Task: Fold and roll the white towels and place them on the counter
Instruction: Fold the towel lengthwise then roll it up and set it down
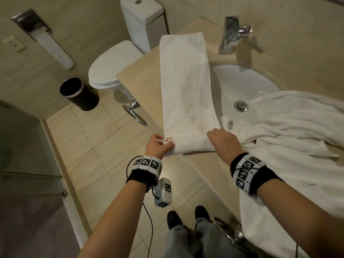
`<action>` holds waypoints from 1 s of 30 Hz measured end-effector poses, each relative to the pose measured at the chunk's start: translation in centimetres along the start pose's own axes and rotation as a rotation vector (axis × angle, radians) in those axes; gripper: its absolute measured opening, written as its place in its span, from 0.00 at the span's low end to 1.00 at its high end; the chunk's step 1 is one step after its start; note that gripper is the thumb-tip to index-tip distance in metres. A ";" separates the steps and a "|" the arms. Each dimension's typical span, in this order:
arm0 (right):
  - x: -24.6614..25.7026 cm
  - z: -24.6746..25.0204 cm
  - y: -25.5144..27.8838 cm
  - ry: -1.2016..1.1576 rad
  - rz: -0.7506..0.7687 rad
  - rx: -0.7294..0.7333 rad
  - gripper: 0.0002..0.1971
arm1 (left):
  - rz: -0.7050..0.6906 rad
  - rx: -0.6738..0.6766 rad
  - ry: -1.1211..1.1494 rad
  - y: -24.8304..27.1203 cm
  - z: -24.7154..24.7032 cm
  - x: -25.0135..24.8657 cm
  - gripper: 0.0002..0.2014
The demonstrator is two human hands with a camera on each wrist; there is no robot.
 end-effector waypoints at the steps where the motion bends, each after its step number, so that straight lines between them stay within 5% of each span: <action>1: 0.3 -0.3 0.3 0.001 0.011 0.021 0.20 | -0.011 -0.006 -0.013 0.1 0.0 -0.2 0.20; 6: 1.1 -1.6 1.4 -0.030 0.033 0.098 0.08 | -0.097 -0.085 -0.110 0.7 0.6 -1.3 0.21; 9: 1.0 -1.7 0.9 0.002 -0.052 0.043 0.09 | -0.486 -0.271 -0.406 2.1 0.9 -3.4 0.20; 12: 0.7 -1.4 0.2 -0.060 -0.140 0.180 0.12 | -0.983 -0.125 -0.691 4.6 -1.3 -4.8 0.17; 14: 0.0 -1.6 -0.1 -0.099 -0.160 0.210 0.14 | -1.143 -0.083 -0.870 5.2 -2.8 -4.4 0.25; 17: 0.4 -1.1 -0.6 -0.113 -0.105 0.144 0.12 | -1.162 -0.097 -1.010 5.0 -3.9 -4.3 0.26; 20: 0.4 -1.6 -0.4 -0.056 -0.065 0.167 0.21 | -1.171 -0.050 -1.039 5.0 -4.3 -5.0 0.16; 23: 1.1 -1.1 -0.3 -0.001 0.055 0.128 0.20 | -1.144 -0.050 -1.064 5.1 -4.1 -5.0 0.09; 30: 2.6 -0.6 1.9 -0.030 0.163 0.120 0.19 | -1.124 0.078 -1.044 5.9 -3.3 -4.3 0.14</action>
Point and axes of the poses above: each hand's wrist, its own y-axis away from the middle knuckle, its own z-axis out of the back of the hand, x = y × z, the point moved 3 cm from there along -y, towards the middle knuckle, and after that the axes turned 14 degrees about -x, right-handed, at the moved point
